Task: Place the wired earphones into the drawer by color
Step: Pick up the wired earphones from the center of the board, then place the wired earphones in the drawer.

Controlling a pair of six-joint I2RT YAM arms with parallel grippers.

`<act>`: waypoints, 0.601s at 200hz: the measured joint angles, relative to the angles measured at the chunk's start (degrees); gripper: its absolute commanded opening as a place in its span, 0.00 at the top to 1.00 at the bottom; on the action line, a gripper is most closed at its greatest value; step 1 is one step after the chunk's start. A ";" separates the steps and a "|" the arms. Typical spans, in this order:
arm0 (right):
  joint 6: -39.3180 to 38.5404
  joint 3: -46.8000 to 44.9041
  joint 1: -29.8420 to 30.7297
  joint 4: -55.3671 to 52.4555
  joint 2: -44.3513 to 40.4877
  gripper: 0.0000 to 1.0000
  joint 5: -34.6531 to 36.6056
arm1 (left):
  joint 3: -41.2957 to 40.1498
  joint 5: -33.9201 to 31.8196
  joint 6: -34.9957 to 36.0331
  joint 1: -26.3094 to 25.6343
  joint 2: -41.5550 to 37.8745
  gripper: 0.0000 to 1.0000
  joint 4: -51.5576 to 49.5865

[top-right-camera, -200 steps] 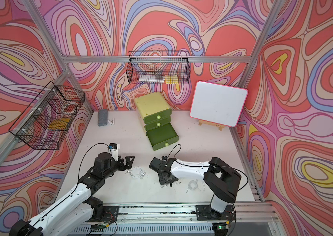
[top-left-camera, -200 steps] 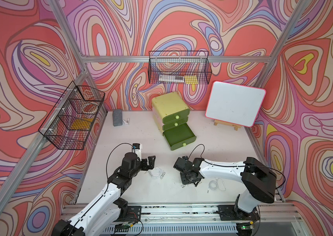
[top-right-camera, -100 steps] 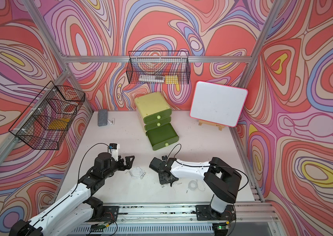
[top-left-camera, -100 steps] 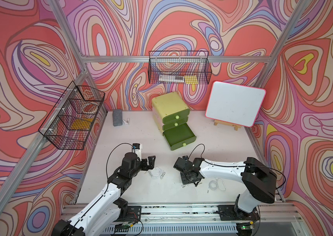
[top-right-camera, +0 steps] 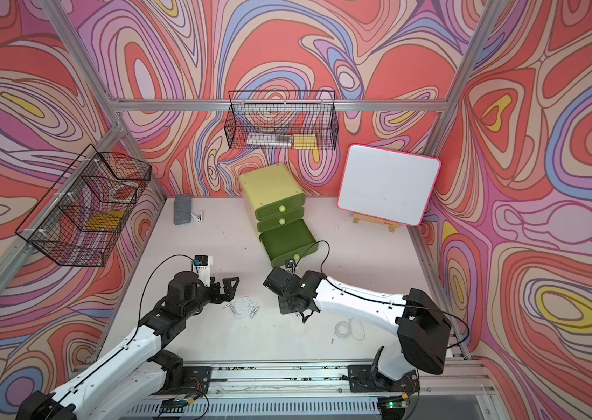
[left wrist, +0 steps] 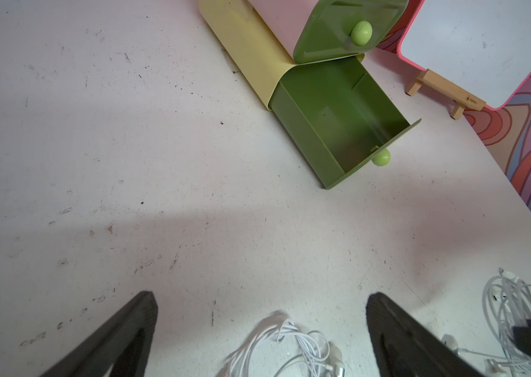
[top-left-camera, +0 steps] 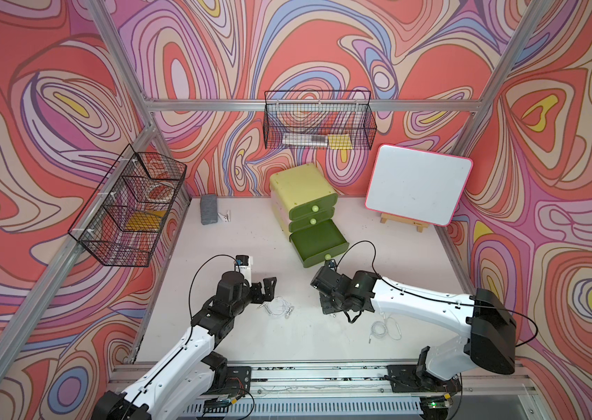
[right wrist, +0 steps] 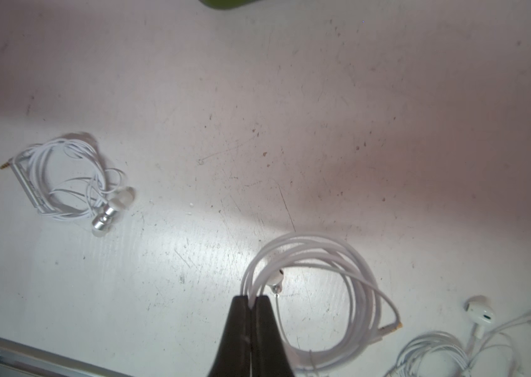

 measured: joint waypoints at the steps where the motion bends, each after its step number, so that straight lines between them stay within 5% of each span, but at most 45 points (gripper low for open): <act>1: -0.07 0.20 0.00 -0.02 -0.02 1.00 0.17 | 0.00 0.00 0.00 0.00 0.00 0.01 0.02; 65: -7.30 9.57 -1.53 -1.01 -0.13 1.00 7.21 | 0.00 0.63 0.35 0.00 -0.02 0.01 0.00; 120: -15.82 14.08 -9.14 6.25 1.29 1.00 8.24 | 0.00 1.53 1.03 0.00 -0.35 0.01 0.07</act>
